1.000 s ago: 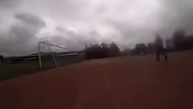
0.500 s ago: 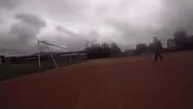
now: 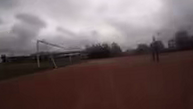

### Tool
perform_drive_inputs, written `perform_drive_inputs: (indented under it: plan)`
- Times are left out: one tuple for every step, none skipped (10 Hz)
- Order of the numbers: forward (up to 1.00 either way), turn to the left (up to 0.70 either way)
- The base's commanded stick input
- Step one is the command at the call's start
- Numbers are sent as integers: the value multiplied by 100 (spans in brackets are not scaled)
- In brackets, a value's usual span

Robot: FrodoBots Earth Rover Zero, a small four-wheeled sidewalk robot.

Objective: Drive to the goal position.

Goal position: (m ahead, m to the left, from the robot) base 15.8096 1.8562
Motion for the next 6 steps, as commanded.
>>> perform_drive_inputs:
  plan:
    - [70,0]
    - [70,0]
    - [70,0]
    - [70,0]
    - [70,0]
    - [70,0]
